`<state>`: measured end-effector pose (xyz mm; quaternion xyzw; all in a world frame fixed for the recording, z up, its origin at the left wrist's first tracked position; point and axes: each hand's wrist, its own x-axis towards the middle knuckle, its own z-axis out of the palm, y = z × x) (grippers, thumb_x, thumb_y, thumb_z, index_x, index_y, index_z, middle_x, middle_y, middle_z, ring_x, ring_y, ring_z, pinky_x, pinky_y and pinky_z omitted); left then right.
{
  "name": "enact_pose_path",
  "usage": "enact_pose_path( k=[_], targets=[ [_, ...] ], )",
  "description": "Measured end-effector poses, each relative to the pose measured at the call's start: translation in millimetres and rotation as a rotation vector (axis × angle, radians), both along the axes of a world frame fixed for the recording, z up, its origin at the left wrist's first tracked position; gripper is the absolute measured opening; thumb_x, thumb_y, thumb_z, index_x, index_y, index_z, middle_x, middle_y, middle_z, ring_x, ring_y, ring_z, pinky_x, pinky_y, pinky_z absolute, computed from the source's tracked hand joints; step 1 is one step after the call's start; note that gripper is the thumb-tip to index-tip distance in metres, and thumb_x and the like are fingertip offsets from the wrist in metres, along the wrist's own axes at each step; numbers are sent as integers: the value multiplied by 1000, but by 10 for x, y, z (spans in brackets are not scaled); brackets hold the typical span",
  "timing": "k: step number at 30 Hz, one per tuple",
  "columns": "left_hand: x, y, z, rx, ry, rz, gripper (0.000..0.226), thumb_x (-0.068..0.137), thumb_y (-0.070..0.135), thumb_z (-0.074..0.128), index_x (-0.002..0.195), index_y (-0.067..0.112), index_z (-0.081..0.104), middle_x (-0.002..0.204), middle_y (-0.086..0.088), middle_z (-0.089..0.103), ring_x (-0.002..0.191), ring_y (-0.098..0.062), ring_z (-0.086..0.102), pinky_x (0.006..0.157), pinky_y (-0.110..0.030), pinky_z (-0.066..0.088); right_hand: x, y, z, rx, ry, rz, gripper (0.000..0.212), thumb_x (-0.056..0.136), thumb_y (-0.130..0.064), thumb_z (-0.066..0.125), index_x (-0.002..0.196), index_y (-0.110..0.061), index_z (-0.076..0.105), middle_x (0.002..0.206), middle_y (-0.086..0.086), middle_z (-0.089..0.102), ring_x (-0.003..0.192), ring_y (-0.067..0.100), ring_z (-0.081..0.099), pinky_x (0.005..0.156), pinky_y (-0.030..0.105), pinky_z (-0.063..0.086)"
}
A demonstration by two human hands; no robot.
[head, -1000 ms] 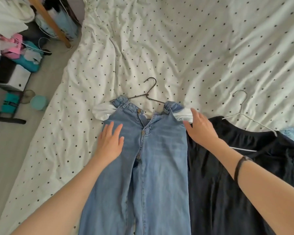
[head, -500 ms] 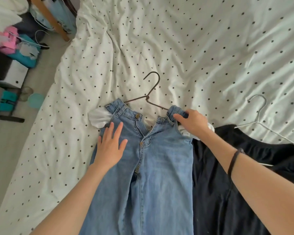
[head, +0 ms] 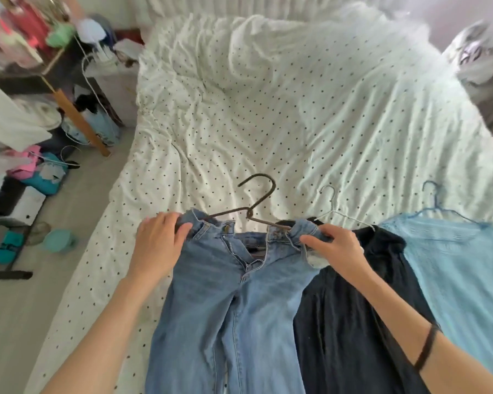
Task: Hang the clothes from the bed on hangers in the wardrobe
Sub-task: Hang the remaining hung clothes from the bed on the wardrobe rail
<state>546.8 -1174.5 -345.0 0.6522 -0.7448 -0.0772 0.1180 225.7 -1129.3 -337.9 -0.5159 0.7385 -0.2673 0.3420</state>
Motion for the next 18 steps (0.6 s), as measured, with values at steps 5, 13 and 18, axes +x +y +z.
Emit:
enact_pose_path(
  k=[5,13,18],
  targets=[
    [-483,564,889,-127,181,-208,25,95,30,45,99,7,55,91,-2,56,85,-23,53,76,-35,37,-300,883,779,-156,29,-108,35,74,-36,74,64,-7,58,53,-2,46,54,14,40,56,29,29],
    [-1501,1315,2126,-403,287,-456,45,90,52,38,80,11,53,68,-1,54,59,-22,52,52,-29,39,-919,2369,2102,-402,294,-374,33,74,-44,70,70,-13,59,62,6,57,60,19,47,57,29,35],
    [-2293,2100,2499,-358,440,-609,42,83,61,39,61,25,40,52,7,43,47,-13,42,46,-26,31,-1255,3638,2686,-374,642,-604,28,73,-53,70,81,-26,66,73,-9,59,73,11,49,52,20,30]
  ],
)
